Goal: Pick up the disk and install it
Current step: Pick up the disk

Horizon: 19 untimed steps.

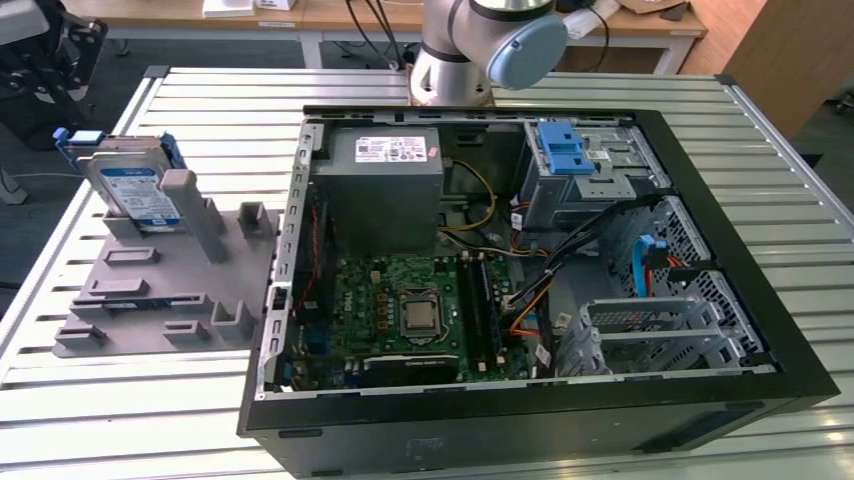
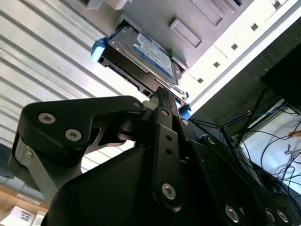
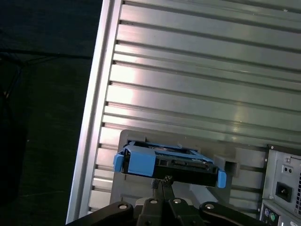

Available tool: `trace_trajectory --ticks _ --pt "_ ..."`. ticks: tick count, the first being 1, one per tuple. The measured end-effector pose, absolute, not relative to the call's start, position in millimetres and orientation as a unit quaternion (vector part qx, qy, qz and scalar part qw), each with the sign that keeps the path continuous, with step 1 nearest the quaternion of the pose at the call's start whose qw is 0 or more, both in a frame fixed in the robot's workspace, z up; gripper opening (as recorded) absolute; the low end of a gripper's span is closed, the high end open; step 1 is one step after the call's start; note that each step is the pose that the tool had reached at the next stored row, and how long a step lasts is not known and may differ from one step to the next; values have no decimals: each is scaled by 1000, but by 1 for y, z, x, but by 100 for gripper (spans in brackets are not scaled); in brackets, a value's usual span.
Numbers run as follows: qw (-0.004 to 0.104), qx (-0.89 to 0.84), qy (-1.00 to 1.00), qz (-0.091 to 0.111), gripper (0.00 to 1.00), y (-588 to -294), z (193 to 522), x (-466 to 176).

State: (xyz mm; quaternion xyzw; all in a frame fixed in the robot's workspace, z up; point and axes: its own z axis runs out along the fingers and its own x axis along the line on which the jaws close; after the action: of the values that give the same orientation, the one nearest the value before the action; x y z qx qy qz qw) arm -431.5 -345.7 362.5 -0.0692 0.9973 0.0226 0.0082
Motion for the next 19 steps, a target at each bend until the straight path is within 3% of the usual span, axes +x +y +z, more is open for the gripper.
trace_trajectory --ticks 19 --pt "7 -117 993 23 11 -346 363 -432"
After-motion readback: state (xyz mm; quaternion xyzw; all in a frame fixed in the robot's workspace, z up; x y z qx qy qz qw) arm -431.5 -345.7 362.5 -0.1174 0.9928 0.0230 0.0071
